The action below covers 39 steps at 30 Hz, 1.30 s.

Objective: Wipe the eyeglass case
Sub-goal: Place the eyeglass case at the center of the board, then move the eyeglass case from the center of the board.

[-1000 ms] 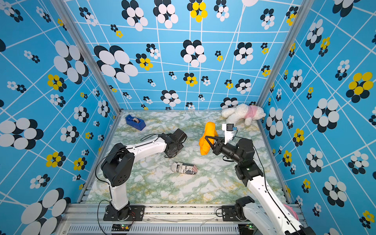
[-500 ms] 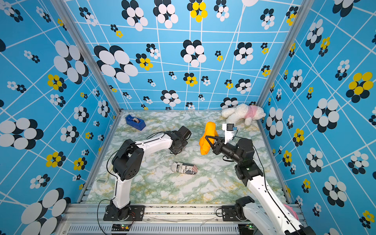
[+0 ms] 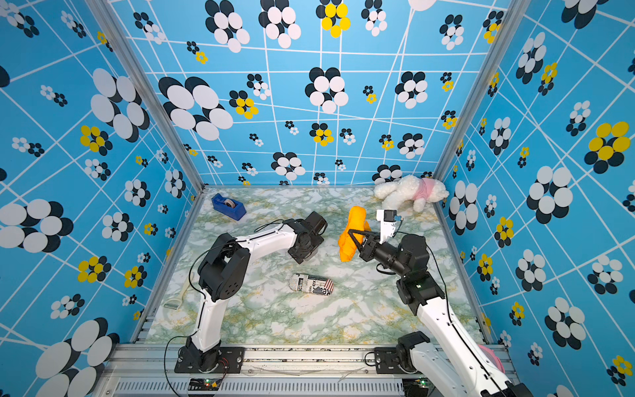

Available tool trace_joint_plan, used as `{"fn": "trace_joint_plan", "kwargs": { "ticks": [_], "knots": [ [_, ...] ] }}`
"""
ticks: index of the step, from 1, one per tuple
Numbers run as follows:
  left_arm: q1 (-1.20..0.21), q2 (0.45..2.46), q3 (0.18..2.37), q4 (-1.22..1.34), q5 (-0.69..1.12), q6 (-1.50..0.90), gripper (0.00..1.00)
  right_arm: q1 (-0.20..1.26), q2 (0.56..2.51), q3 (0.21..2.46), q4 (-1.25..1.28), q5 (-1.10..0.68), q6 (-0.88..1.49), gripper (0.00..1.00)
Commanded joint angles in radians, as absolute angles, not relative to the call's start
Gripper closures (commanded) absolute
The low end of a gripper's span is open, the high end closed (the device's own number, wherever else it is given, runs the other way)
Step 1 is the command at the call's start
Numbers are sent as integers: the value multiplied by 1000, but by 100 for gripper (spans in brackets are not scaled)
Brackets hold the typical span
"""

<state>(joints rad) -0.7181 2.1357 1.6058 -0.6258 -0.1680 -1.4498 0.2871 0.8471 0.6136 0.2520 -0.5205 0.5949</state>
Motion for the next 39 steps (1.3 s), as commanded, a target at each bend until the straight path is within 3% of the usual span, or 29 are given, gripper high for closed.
{"fn": "trace_joint_plan", "kwargs": {
  "ticks": [1, 8, 11, 16, 21, 27, 33, 39],
  "knots": [
    [-726, 2118, 1632, -702, -177, -1421, 6, 285, 816, 625, 223, -485, 586, 100],
    [-698, 1953, 1565, -769, -108, -1161, 3, 285, 791, 637, 169, -456, 569, 100],
    [-672, 1855, 1516, -735, -65, -943, 3, 285, 812, 651, 152, -443, 549, 100],
    [-492, 1755, 1522, -673, 233, -408, 6, 285, 871, 683, 161, -430, 544, 100],
    [-451, 1694, 1470, -662, 286, 354, 5, 285, 913, 706, 203, -413, 576, 100],
    [-448, 1770, 1491, -681, 328, 855, 3, 285, 950, 729, 167, -402, 563, 100],
    [-458, 1911, 1562, -801, 300, 1111, 4, 285, 973, 735, 148, -425, 513, 100],
    [-440, 1935, 1558, -728, 331, 1176, 2, 285, 1037, 740, 160, -434, 503, 100]
  ]
}}
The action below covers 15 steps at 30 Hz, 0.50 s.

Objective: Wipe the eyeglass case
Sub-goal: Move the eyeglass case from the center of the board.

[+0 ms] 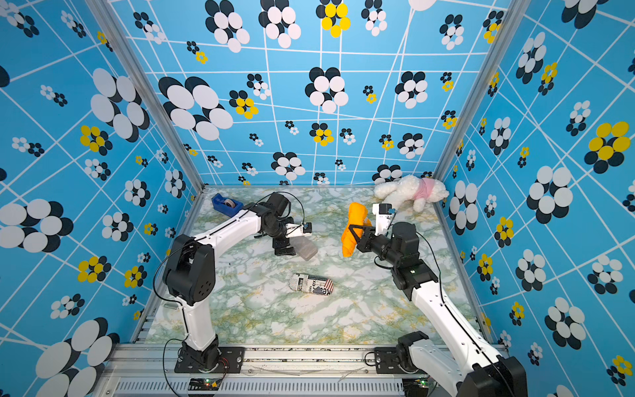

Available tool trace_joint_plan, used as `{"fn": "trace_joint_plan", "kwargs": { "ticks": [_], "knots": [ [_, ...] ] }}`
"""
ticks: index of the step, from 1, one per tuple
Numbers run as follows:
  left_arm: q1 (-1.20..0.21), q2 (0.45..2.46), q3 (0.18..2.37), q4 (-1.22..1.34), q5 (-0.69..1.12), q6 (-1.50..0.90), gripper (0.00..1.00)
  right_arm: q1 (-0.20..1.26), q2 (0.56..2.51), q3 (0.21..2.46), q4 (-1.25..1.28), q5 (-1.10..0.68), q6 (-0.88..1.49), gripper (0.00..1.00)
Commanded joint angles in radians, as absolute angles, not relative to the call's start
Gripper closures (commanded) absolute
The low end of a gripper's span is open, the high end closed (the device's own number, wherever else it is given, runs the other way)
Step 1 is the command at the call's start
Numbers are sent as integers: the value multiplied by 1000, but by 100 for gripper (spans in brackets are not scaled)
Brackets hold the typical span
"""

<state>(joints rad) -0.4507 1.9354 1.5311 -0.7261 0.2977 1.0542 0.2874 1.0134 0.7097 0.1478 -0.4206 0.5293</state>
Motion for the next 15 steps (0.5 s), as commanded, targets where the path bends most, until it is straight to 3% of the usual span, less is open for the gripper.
{"fn": "trace_joint_plan", "kwargs": {
  "ticks": [1, 5, 15],
  "knots": [
    [-442, 1955, 1579, -753, 321, 1191, 2, 285, 1046, 737, 170, -438, 507, 100],
    [-456, 2053, 1678, -894, 290, 1222, 2, 285, 1072, 729, 194, -451, 511, 100],
    [-463, 2095, 1679, -762, 188, 1260, 0, 279, 1106, 779, 139, -489, 428, 100]
  ]
}}
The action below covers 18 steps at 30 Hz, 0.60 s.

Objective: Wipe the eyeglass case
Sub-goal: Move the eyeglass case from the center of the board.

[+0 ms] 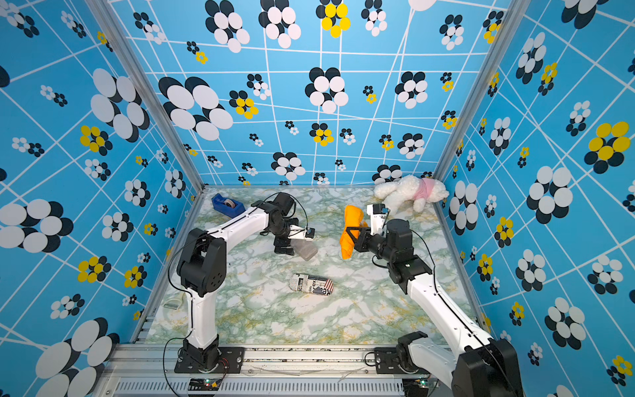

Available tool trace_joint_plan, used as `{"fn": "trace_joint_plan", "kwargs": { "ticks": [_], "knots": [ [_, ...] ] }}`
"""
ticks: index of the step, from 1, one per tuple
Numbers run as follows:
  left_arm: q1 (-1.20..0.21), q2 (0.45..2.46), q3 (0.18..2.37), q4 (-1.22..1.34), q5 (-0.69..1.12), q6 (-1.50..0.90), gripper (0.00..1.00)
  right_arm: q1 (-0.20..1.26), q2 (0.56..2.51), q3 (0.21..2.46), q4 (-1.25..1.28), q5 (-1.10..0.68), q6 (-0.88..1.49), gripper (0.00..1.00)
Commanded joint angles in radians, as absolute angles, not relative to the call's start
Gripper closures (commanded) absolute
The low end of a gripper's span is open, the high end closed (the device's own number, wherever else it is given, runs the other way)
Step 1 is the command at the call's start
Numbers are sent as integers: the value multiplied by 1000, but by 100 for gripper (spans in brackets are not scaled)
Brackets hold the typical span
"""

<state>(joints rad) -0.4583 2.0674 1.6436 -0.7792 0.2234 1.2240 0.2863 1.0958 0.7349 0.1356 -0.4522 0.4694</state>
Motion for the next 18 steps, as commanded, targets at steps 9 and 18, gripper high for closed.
{"fn": "trace_joint_plan", "kwargs": {
  "ticks": [9, 18],
  "knots": [
    [-469, 2185, 1793, -827, 178, 1291, 0, 275, 1137, 787, 129, -508, 418, 100],
    [-462, 2250, 1858, -885, 211, 1288, 1, 276, 1144, 821, 88, -503, 396, 100]
  ]
}}
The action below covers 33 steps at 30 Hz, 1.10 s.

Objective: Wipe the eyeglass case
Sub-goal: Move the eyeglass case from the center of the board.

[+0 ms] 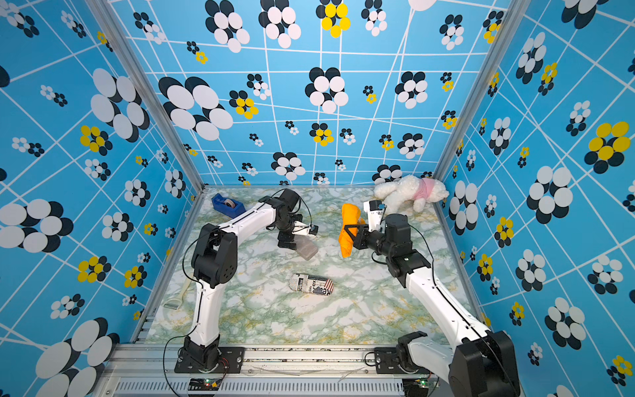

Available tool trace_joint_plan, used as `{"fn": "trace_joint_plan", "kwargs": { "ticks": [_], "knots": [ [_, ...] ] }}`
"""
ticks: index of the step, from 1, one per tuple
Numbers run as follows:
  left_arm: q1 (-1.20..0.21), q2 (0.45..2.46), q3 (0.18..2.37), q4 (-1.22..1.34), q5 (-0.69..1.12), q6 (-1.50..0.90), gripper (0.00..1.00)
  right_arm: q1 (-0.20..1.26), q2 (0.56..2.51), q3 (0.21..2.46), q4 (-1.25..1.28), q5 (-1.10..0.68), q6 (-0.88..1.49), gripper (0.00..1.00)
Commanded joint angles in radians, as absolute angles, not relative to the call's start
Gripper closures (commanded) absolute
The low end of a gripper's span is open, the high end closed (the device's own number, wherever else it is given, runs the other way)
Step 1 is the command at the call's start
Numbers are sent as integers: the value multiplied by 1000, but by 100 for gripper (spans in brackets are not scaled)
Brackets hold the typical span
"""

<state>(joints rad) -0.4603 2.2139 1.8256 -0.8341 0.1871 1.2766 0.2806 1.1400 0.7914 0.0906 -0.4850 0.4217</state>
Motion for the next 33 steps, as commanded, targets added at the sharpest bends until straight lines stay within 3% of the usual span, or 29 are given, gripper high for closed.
{"fn": "trace_joint_plan", "kwargs": {
  "ticks": [1, 9, 16, 22, 33],
  "knots": [
    [-461, 2260, 1867, -886, 213, 1286, 0, 276, 1150, 819, 90, -503, 397, 100],
    [-454, 2323, 1927, -902, 242, 1266, 0, 275, 1186, 815, 89, -499, 396, 100],
    [-439, 2308, 1877, -906, 271, 1223, 7, 259, 1224, 830, 90, -495, 408, 100],
    [-448, 2297, 1869, -911, 321, 1152, 22, 253, 1241, 836, 71, -499, 425, 100],
    [-539, 2295, 1920, -952, 369, 1017, 24, 253, 1218, 842, 24, -470, 431, 100]
  ]
}}
